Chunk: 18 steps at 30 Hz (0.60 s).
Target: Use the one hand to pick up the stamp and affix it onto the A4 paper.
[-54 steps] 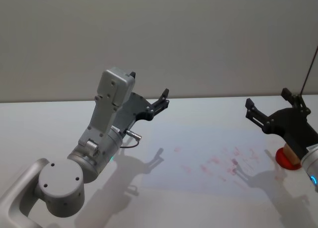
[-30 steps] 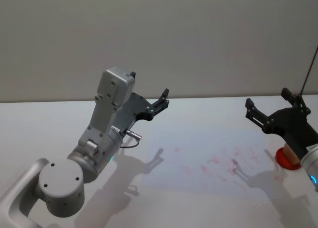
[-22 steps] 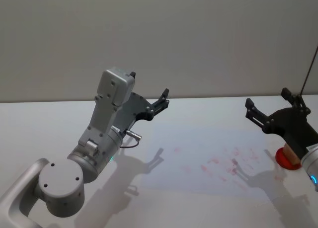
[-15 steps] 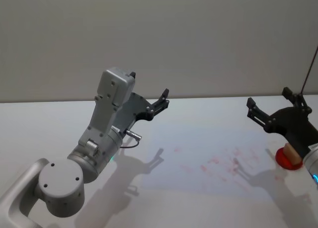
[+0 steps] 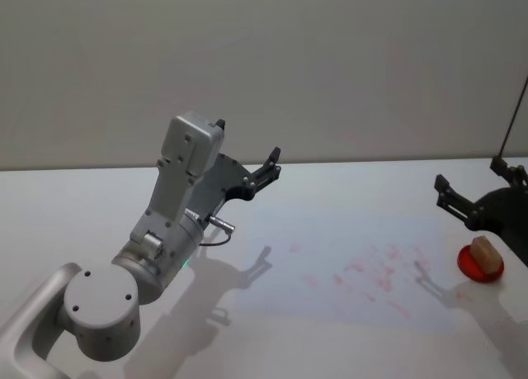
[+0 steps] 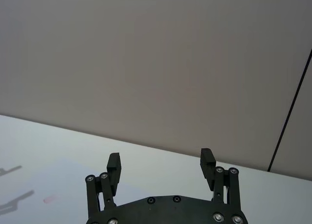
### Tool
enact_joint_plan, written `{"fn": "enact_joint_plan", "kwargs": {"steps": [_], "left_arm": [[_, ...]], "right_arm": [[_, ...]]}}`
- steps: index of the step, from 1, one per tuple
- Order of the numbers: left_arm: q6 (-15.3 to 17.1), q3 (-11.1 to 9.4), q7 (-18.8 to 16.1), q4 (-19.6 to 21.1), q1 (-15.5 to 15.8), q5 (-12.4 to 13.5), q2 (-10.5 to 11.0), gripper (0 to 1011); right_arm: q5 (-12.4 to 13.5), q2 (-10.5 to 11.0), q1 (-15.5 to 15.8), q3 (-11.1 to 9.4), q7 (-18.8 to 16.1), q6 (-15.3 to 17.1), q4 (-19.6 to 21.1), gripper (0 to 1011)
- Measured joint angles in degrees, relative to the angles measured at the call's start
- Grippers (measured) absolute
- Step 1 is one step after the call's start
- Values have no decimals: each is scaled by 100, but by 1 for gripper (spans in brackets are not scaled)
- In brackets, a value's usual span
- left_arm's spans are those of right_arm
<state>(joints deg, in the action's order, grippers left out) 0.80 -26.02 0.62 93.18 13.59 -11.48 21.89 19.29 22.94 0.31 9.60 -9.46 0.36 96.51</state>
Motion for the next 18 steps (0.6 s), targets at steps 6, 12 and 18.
{"fn": "enact_joint_plan", "kwargs": {"steps": [6, 12, 18], "left_arm": [[0, 0, 0, 0, 0, 0, 0, 1001], [0, 0, 0, 0, 0, 0, 0, 1001], [0, 0, 0, 0, 0, 0, 0, 1001]], "right_arm": [[23, 135, 52, -97, -135, -5, -154, 1001], [24, 238, 107, -176, -199, -4, -278, 1001], [27, 305, 148, -227, -229, 52, -375, 1001]]}}
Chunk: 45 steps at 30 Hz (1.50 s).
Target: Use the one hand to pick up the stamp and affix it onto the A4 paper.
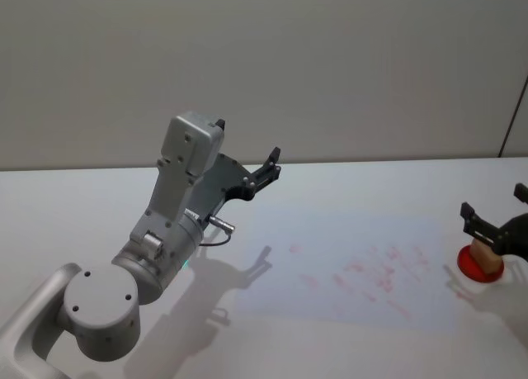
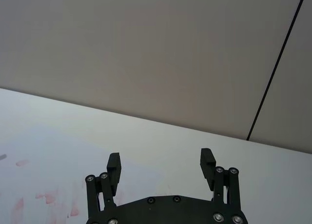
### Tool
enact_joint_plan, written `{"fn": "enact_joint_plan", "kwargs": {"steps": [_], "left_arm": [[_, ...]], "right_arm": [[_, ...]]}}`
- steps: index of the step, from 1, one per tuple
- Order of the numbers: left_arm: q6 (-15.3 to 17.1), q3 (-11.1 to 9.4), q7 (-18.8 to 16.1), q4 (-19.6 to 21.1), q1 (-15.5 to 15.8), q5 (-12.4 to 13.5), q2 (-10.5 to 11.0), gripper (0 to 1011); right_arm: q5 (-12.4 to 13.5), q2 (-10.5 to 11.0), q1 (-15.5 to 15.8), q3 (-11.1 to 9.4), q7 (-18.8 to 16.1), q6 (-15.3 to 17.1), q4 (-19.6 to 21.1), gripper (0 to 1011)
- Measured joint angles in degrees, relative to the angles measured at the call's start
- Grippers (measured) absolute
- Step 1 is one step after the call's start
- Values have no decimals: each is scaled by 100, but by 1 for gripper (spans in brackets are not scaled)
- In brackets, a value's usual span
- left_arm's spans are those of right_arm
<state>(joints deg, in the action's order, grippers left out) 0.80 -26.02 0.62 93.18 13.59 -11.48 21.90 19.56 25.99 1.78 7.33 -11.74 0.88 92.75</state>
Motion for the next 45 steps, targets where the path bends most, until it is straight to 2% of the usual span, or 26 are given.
{"fn": "enact_joint_plan", "kwargs": {"steps": [23, 45], "left_arm": [[0, 0, 0, 0, 0, 0, 0, 1001], [0, 0, 0, 0, 0, 0, 0, 1001]], "right_arm": [[18, 66, 37, -74, 26, 376, -317, 1001], [58, -34, -93, -40, 22, 727, -528, 1001]]}}
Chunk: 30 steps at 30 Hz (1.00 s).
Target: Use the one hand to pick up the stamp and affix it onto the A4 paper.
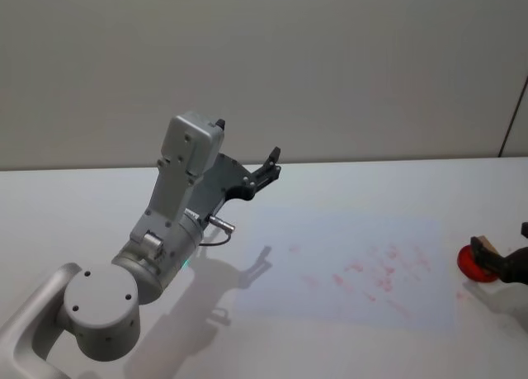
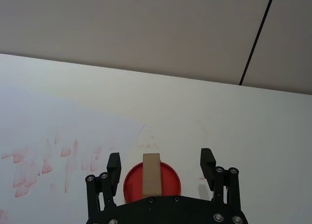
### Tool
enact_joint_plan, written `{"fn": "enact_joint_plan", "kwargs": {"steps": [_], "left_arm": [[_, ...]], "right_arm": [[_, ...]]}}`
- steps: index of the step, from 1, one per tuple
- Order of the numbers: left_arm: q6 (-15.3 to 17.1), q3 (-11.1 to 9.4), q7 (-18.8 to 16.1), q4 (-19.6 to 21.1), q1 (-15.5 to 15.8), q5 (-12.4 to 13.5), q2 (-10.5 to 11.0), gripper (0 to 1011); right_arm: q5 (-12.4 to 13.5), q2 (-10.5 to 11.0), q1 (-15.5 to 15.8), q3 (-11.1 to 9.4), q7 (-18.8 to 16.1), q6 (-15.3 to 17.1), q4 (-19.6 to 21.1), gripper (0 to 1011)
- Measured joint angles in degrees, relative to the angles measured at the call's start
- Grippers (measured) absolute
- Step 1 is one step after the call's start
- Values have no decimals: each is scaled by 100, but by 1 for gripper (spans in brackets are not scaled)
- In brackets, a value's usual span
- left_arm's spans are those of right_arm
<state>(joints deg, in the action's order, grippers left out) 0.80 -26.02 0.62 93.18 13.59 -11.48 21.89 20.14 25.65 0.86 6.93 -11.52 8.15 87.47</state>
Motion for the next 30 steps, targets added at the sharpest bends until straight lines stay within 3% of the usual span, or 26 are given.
{"fn": "enact_joint_plan", "kwargs": {"steps": [13, 30], "left_arm": [[0, 0, 0, 0, 0, 0, 0, 1001], [0, 0, 0, 0, 0, 0, 0, 1001]], "right_arm": [[4, -99, -135, 55, 16, 209, -167, 1001], [-171, -208, -287, 136, 58, 440, -324, 998]]}}
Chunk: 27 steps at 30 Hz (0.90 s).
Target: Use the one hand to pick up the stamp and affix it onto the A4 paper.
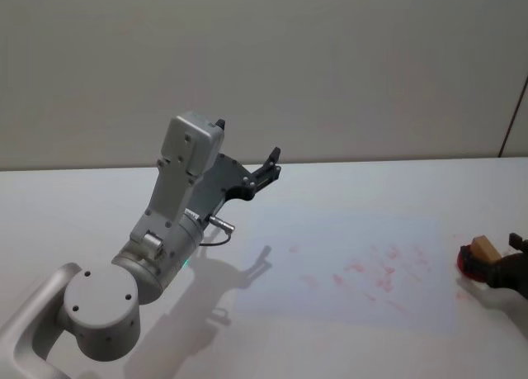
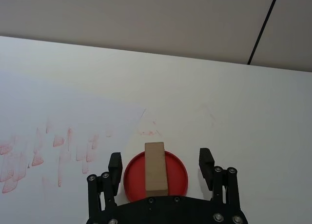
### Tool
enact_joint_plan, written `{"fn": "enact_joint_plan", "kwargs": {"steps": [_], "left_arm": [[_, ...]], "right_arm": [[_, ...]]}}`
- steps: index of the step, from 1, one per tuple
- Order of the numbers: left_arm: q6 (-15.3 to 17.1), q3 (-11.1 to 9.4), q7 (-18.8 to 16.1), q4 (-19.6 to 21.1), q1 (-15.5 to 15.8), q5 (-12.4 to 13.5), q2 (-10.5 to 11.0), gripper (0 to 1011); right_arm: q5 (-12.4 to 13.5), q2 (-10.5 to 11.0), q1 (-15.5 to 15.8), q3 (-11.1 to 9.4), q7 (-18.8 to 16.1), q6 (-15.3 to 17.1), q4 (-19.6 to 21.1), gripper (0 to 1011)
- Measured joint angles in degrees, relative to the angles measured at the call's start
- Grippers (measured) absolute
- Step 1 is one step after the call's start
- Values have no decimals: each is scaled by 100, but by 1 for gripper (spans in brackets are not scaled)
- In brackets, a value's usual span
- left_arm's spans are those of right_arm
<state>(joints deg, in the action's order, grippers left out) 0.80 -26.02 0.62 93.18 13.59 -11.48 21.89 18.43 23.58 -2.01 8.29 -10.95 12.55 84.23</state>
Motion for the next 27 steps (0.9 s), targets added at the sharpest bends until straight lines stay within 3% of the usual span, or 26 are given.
{"fn": "enact_joint_plan", "kwargs": {"steps": [9, 11, 12, 13, 27], "left_arm": [[0, 0, 0, 0, 0, 0, 0, 1001], [0, 0, 0, 0, 0, 0, 0, 1001], [0, 0, 0, 0, 0, 0, 0, 1001], [0, 0, 0, 0, 0, 0, 0, 1001], [0, 0, 0, 0, 0, 0, 0, 1001]], "right_arm": [[-54, -29, -36, 19, 28, 77, -34, 810], [-67, -35, -41, 22, 43, 87, -42, 718], [-70, -37, -44, 22, 48, 90, -44, 718], [-73, -38, -47, 23, 50, 92, -47, 644], [-105, -67, -77, 27, 82, 88, -89, 248]]}}
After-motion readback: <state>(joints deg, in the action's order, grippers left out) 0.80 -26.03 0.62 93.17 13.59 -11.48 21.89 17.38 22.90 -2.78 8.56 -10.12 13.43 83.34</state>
